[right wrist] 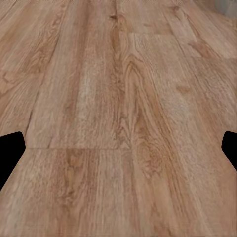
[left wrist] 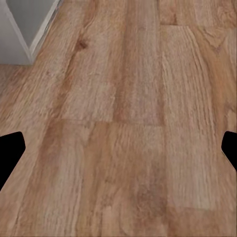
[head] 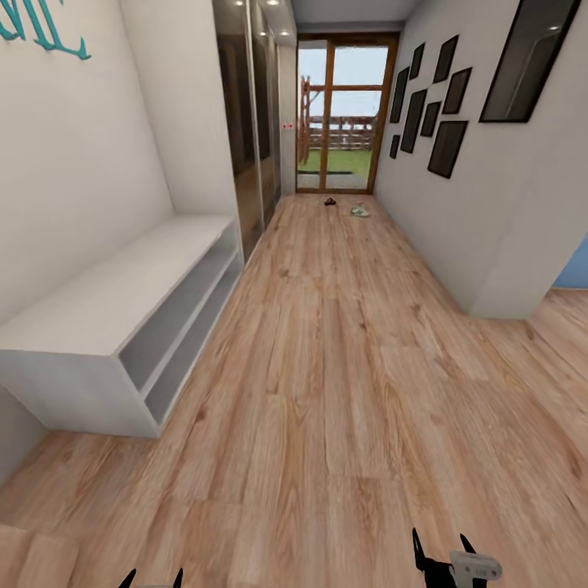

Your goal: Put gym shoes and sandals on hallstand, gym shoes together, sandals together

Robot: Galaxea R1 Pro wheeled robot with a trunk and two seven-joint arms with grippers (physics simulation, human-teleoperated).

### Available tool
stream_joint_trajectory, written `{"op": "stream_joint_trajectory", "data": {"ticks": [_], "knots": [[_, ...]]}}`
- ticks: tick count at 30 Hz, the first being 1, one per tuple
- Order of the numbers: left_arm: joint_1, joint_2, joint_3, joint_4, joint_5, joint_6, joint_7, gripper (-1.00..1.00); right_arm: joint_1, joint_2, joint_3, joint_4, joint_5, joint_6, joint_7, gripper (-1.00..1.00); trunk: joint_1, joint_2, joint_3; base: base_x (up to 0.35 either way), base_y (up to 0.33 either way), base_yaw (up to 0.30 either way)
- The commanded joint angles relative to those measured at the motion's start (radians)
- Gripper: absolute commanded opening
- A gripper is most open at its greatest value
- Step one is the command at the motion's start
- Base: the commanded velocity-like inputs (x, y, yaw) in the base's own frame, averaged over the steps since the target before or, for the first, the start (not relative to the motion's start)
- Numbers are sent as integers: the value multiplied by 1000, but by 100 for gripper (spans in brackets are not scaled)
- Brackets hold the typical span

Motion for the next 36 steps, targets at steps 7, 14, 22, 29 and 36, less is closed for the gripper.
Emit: {"op": "stream_joint_trajectory", "data": {"ticks": [7, 14, 22, 29, 36], "knots": [[0, -1, 9, 2, -5, -3, -8, 100, -1, 0, -9, 0, 2, -3, 9, 100, 0, 0, -1, 339, -93, 0], [0, -1, 8, 2, -5, -4, -8, 100, -1, 0, -9, 0, 2, -3, 9, 100, 0, 0, -1, 339, -93, 0], [0, -2, 7, 2, -5, -4, -9, 100, -1, 0, -9, 1, 2, -3, 9, 100, 0, 0, -1, 339, -93, 0], [1, -2, 7, 2, -5, -4, -9, 100, -1, 0, -9, 0, 2, -3, 9, 100, 0, 0, -1, 339, -93, 0], [1, -1, 8, 2, -4, -7, -7, 100, -1, 0, -9, 0, 2, -3, 9, 100, 0, 0, -1, 339, -93, 0]]}}
